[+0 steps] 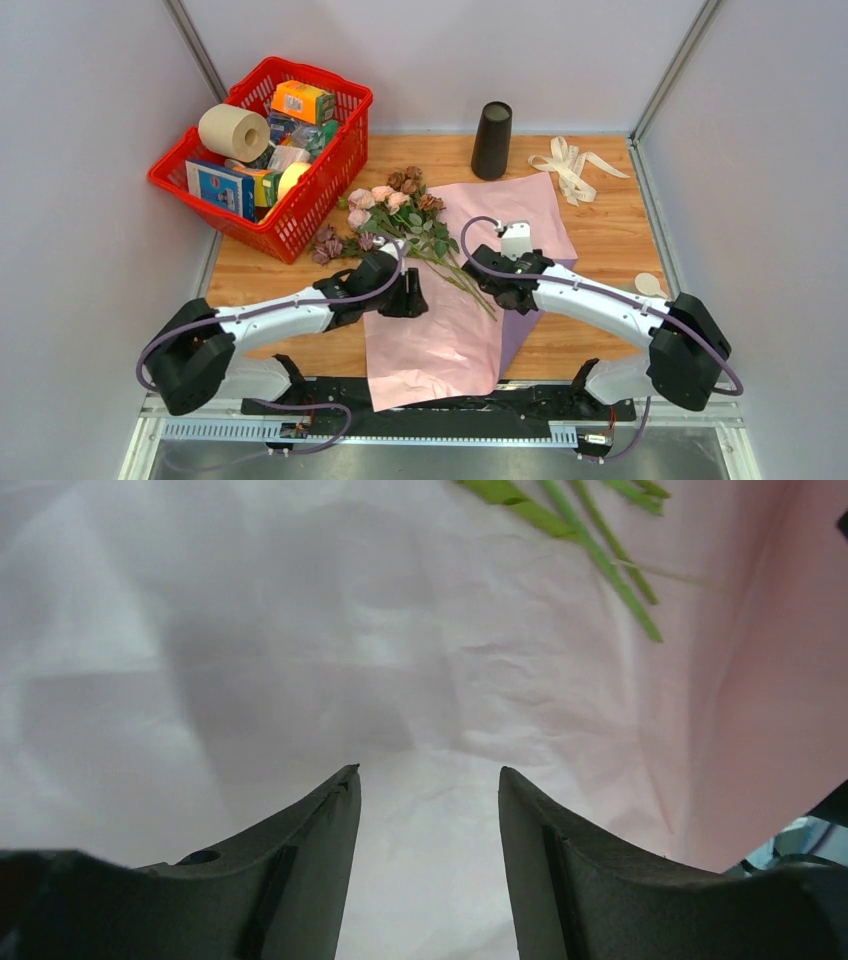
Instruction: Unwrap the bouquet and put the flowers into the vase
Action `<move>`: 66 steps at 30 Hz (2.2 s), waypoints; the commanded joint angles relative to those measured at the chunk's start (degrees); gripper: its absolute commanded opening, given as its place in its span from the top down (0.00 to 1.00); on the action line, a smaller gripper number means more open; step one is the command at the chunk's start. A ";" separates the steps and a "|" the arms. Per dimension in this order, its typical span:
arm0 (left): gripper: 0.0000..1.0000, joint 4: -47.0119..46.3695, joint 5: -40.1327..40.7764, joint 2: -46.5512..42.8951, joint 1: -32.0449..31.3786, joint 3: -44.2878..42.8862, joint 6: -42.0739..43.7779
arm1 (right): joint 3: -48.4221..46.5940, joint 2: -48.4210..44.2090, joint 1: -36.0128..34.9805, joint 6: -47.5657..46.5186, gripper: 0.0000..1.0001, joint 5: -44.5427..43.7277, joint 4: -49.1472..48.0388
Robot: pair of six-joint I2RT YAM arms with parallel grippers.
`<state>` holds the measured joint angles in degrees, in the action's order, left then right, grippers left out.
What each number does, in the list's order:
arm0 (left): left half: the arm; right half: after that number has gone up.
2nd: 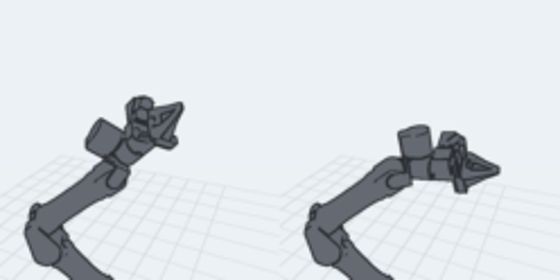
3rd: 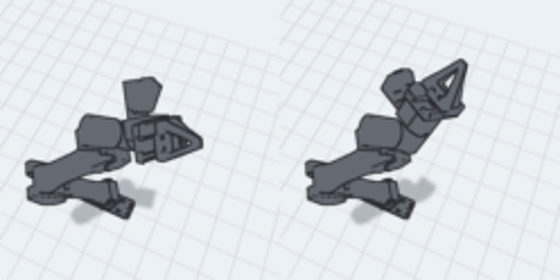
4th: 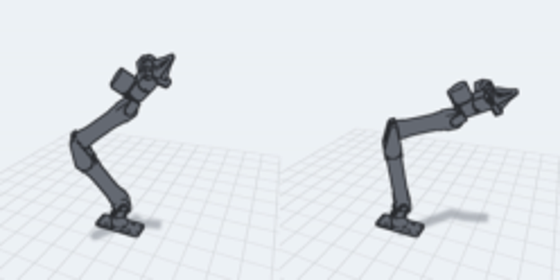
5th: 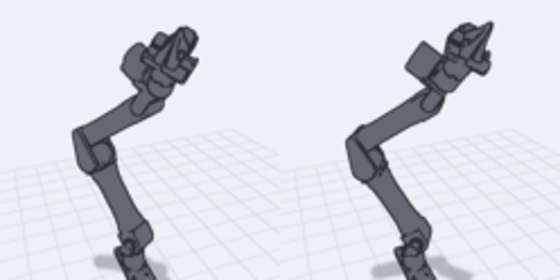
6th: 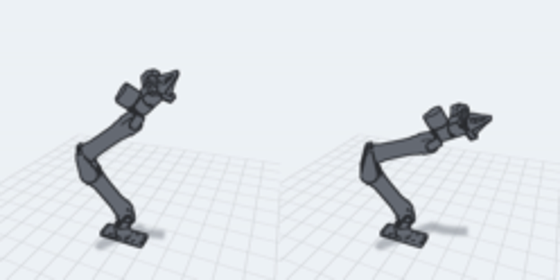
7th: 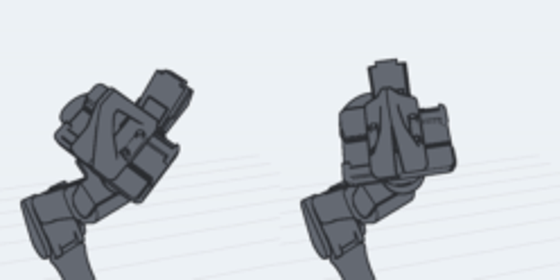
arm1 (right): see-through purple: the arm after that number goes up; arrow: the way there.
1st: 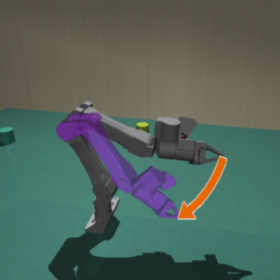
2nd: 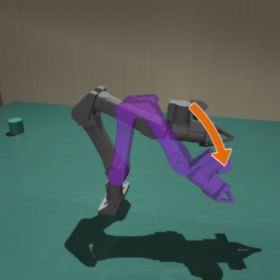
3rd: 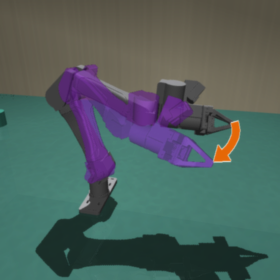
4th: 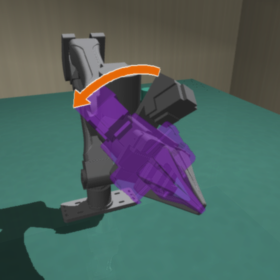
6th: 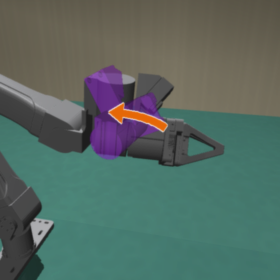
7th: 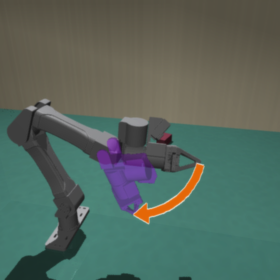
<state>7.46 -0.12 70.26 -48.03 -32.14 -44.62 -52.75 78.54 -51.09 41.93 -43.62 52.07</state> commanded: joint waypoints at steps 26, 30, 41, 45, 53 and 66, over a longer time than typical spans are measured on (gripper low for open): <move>0.43 -32.25 -19.21 41.80 -21.05 -31.13 -5.39 | -7.64 -35.72 -0.24 -8.44 0.32 14.43 -8.90; 0.43 -29.71 -19.39 45.83 -22.80 -35.18 -4.60 | -5.17 -41.18 -0.24 -8.97 0.31 14.61 -11.47; 0.44 -26.01 -17.28 50.06 -25.09 -37.29 -3.54 | -3.94 -39.79 -0.24 -9.06 0.30 14.52 -11.91; 0.44 -26.63 -17.11 50.06 -25.53 -36.68 -3.63 | -1.66 -38.29 -0.15 -7.92 0.31 16.10 -13.83; 0.45 -24.52 -8.43 40.86 -25.71 -31.85 -1.35 | 0.99 -37.58 -0.24 -5.90 0.31 16.28 -16.83; 0.26 -10.10 18.49 13.53 -22.65 -23.50 2.09 | -3.50 -37.24 -0.24 -11.08 0.00 12.07 -19.11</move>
<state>-5.04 8.32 94.17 -73.06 -59.94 -43.92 -55.61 40.88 -51.70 34.00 -27.24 32.58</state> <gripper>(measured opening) 0.736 0.981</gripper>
